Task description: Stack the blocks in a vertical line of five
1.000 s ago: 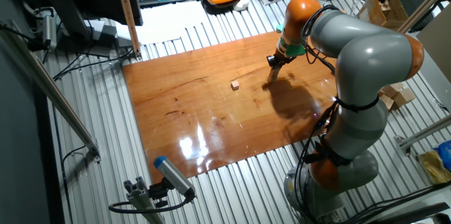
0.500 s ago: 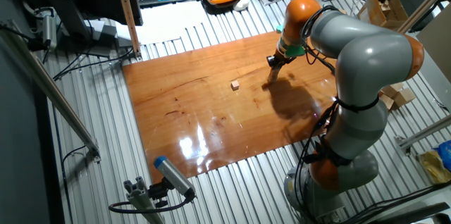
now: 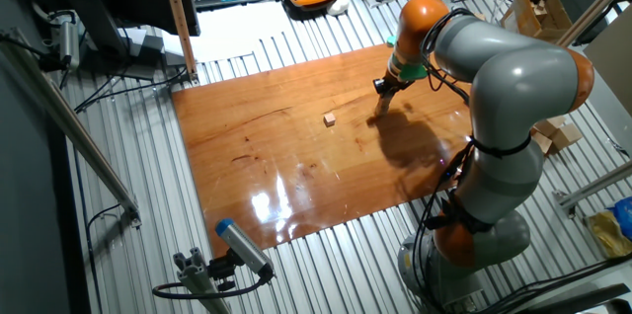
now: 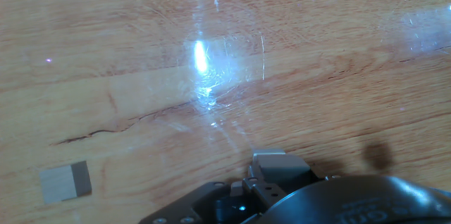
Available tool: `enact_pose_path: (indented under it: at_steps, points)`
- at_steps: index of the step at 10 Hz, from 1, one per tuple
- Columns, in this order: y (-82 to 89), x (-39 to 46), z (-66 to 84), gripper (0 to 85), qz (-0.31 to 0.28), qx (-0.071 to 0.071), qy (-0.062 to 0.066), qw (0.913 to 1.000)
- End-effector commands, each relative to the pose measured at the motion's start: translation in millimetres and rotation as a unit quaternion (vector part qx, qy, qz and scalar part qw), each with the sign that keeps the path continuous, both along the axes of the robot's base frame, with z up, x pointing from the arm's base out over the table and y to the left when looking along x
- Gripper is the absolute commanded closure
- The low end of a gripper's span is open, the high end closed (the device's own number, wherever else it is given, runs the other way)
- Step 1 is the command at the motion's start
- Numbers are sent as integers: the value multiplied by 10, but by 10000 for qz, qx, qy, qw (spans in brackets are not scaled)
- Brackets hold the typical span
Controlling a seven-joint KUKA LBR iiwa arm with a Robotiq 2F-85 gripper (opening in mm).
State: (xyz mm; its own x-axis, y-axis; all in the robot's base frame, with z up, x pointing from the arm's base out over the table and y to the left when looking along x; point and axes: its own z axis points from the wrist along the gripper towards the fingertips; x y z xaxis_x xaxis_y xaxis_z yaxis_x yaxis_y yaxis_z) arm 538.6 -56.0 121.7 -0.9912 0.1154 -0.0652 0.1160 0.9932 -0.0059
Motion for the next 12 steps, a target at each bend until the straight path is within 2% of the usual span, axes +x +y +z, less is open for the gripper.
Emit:
enact_pose_path:
  at_steps: [1, 2, 4, 6, 8, 9, 12]
  points:
    - [1, -1, -3, 850, -1, 0, 1, 10000]
    - [3, -1, -5, 850, -1, -8, 1, 10000]
    - [3, 1, -6, 850, 13, 100, 1, 9999]
    - [5, 4, -6, 850, -38, 148, 9, 9999]
    - [7, 7, -4, 850, -76, 139, 2, 9999]
    - [7, 7, -4, 680, -92, 131, -5, 9999]
    - [9, 10, -5, 680, -149, 72, -43, 9999]
